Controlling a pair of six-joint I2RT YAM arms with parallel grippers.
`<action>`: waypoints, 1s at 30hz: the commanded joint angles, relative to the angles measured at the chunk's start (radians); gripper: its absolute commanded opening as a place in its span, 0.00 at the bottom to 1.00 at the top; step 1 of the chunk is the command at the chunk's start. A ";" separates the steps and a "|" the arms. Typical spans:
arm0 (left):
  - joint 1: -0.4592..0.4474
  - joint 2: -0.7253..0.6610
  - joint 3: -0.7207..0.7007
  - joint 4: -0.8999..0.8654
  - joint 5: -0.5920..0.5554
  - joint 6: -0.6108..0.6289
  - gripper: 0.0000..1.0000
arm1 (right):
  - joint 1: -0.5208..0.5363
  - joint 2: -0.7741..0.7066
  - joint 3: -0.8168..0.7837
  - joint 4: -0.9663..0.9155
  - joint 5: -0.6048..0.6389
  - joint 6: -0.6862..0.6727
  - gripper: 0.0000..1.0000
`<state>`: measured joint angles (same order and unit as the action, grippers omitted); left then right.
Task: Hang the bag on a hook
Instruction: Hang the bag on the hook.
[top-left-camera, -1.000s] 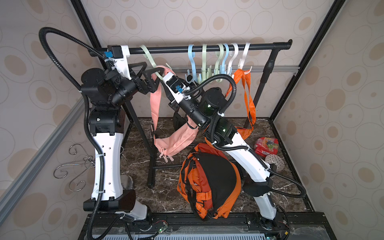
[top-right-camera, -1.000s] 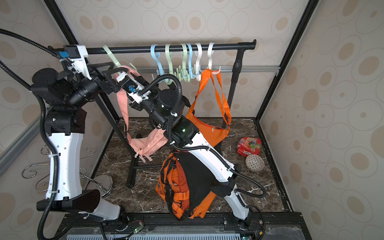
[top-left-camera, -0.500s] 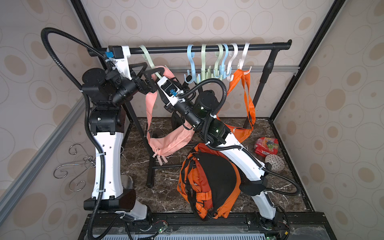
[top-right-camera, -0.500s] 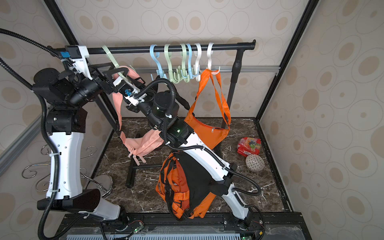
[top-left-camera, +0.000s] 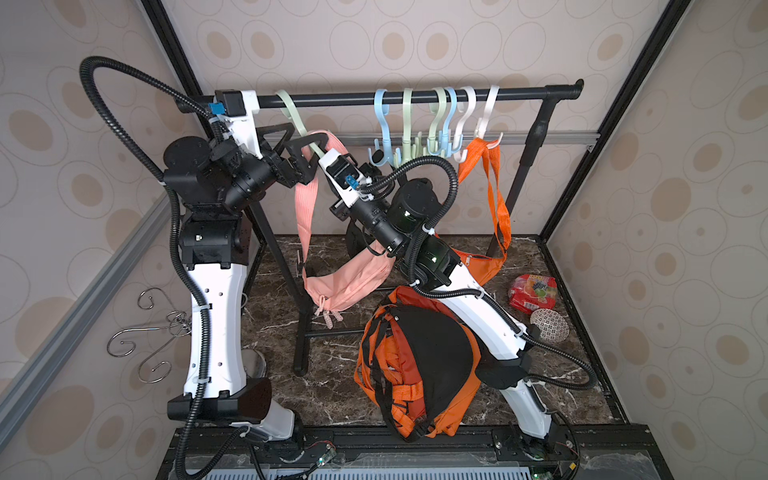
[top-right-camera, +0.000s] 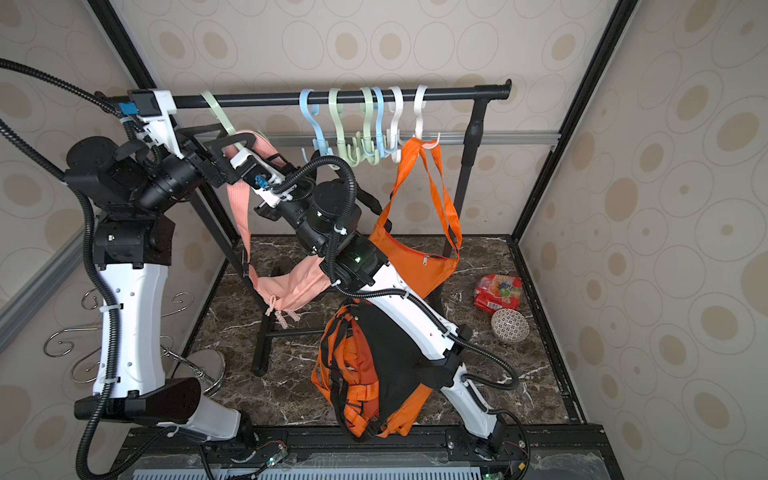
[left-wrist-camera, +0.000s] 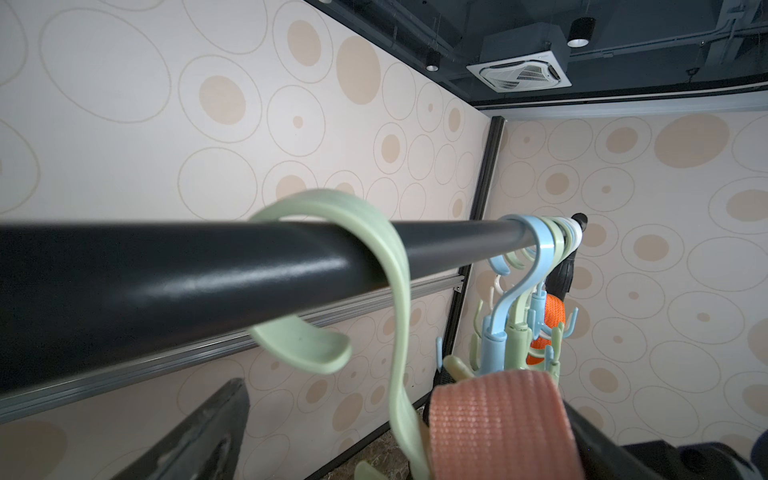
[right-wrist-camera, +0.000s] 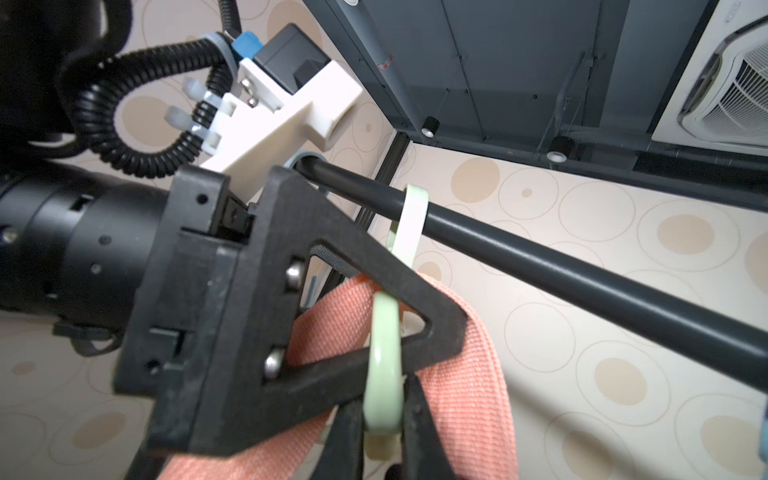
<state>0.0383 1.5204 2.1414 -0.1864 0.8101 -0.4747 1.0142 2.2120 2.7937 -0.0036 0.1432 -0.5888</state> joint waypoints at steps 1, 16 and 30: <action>0.002 -0.001 0.012 -0.037 0.054 -0.015 1.00 | -0.010 0.016 0.022 0.064 -0.001 0.009 0.00; 0.053 0.045 0.138 -0.080 -0.117 -0.041 1.00 | -0.026 -0.110 -0.184 0.112 0.032 0.009 0.00; 0.107 0.068 0.099 0.144 0.070 -0.197 1.00 | -0.047 -0.077 -0.109 0.059 0.014 0.038 0.00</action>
<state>0.1181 1.5860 2.2337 -0.1673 0.8619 -0.5976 0.9833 2.1307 2.6492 0.0662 0.1459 -0.5667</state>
